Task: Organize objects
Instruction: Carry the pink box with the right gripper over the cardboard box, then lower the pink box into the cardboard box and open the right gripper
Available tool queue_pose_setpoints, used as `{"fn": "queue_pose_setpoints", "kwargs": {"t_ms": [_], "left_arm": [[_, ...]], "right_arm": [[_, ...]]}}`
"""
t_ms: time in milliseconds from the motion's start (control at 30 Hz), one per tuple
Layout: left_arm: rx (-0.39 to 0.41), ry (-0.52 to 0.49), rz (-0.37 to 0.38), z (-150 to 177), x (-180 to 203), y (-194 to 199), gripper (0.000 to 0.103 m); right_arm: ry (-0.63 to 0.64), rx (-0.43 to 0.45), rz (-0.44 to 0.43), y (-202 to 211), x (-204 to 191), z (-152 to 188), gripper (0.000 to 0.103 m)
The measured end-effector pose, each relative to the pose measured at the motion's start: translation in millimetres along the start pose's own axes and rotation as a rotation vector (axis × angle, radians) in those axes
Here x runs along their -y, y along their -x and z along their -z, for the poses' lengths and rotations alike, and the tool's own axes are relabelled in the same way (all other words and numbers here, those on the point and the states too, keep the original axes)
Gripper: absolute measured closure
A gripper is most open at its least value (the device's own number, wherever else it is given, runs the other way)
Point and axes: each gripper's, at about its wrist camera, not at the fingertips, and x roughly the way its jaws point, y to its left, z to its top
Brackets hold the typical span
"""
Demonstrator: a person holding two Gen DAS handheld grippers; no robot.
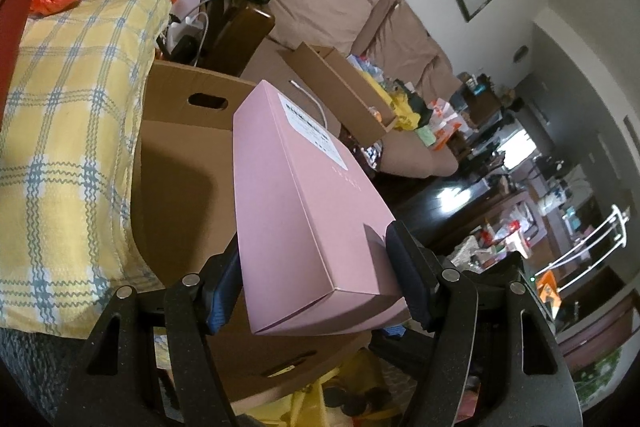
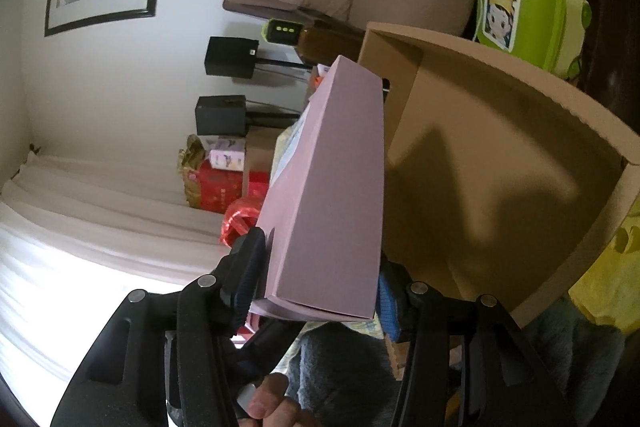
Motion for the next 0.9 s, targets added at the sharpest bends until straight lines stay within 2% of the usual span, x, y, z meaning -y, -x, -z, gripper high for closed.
{"fn": "queue_pose_setpoints", "kwargs": {"t_ms": [367, 900], "left_arm": [[-0.018, -0.017, -0.008, 8, -8, -8, 0.036], [-0.054, 0.006, -0.027, 13, -15, -13, 0.037]], "right_arm": [[0.009, -0.001, 0.071, -3, 7, 2, 0.048], [0.002, -0.014, 0.128, -6, 12, 2, 0.047]]}}
